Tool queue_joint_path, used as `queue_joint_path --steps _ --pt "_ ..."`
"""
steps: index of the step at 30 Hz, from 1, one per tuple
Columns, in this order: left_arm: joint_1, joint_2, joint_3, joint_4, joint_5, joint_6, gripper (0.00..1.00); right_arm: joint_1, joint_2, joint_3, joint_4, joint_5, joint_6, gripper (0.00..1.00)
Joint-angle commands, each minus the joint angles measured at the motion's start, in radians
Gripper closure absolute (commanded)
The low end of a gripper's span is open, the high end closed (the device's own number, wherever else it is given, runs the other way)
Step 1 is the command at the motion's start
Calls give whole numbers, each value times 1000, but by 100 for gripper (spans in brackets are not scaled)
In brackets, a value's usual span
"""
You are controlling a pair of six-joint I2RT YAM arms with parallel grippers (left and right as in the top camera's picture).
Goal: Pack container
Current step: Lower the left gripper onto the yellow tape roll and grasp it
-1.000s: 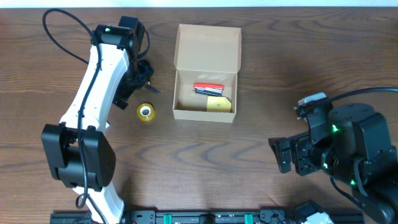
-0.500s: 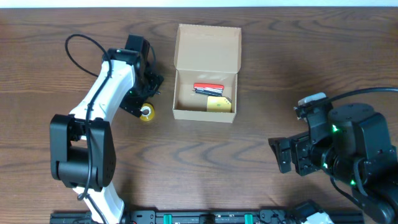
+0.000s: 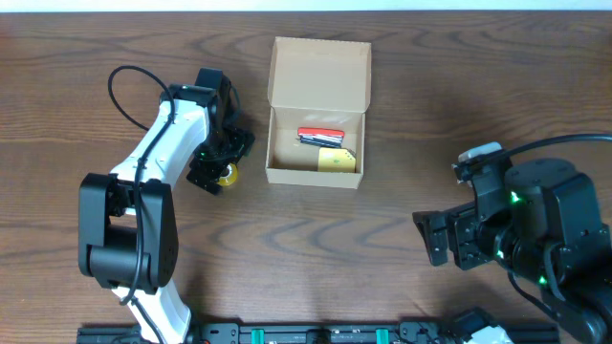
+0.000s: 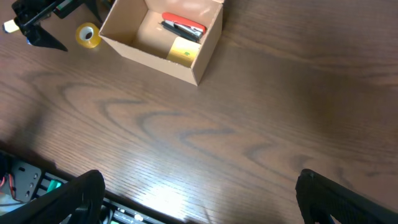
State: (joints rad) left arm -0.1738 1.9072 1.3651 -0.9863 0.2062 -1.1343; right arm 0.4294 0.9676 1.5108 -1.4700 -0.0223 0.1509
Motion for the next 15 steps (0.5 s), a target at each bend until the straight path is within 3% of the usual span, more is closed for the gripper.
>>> queue_joint_path --steps 1,15 --pt "3 2 -20 2 -36 -28 2 -7 -1 13 -1 11 -10 1" --pt "6 2 -90 109 -106 -89 3 -7 -1 13 -1 11 -10 1"
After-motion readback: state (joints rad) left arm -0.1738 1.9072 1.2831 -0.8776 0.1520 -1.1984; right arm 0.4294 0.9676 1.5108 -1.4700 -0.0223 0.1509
